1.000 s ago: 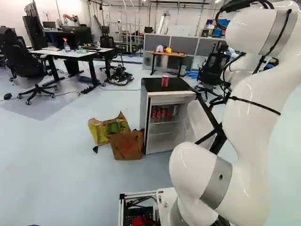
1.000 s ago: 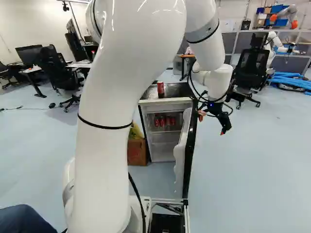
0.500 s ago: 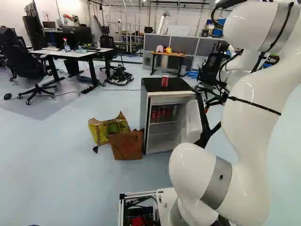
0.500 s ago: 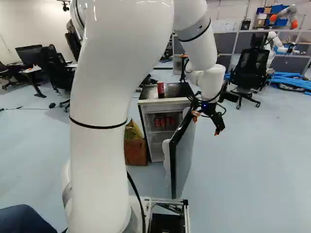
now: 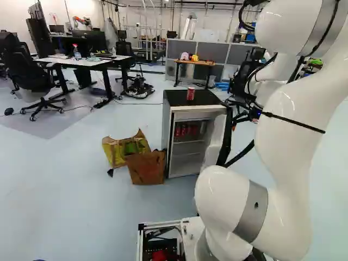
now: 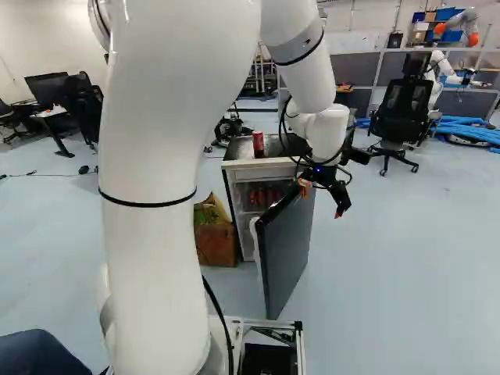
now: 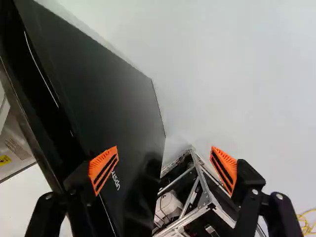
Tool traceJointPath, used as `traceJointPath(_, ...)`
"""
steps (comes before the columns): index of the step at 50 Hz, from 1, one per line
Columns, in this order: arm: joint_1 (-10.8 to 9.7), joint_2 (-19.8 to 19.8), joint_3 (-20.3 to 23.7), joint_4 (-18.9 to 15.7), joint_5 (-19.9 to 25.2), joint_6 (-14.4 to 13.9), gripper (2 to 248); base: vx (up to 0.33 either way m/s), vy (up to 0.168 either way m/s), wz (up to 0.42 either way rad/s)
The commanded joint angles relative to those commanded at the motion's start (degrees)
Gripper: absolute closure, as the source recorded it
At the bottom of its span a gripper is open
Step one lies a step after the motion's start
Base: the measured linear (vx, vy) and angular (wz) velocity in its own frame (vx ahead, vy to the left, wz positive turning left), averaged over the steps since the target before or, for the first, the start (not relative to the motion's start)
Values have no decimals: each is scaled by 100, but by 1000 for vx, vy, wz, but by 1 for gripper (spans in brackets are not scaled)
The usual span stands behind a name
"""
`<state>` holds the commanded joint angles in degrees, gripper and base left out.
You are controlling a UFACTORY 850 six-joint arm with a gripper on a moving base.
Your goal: Grab a drink from the fridge
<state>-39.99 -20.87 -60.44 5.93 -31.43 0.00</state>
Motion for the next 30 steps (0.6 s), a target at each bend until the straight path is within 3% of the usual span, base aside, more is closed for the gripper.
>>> traceJointPath(30, 387, 300, 403, -54, 0, 0, 3, 0, 0, 0)
